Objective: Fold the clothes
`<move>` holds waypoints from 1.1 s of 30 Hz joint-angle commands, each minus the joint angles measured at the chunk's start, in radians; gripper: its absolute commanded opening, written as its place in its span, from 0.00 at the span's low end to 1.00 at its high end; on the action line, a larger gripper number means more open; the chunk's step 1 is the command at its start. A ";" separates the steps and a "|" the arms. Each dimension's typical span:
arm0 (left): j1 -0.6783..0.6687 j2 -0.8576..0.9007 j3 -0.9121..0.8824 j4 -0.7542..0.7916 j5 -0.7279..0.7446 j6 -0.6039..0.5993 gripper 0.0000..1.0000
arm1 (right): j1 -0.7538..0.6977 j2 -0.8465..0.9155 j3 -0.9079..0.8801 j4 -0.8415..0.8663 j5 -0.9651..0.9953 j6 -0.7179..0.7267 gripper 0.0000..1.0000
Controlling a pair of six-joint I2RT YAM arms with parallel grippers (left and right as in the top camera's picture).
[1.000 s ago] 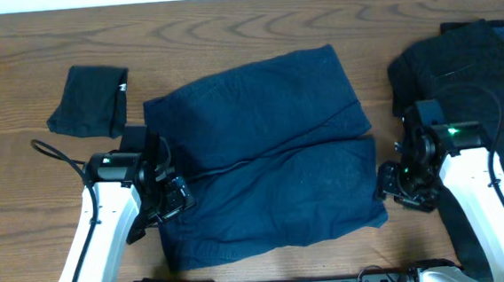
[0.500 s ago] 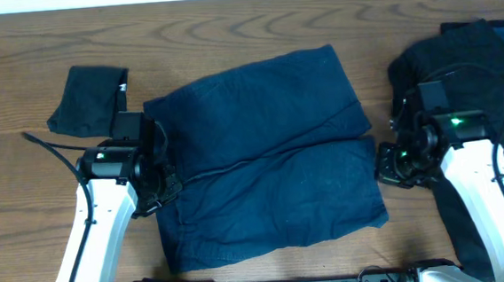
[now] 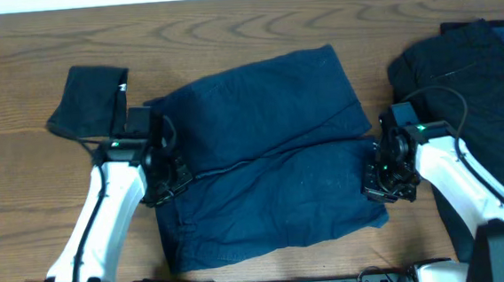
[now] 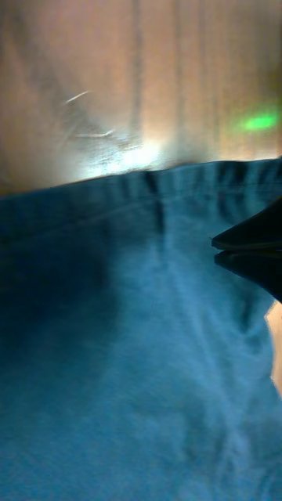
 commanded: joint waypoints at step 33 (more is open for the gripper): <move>-0.071 0.106 -0.011 0.105 -0.109 0.031 0.17 | -0.162 0.286 0.170 -0.072 -0.087 -0.106 0.33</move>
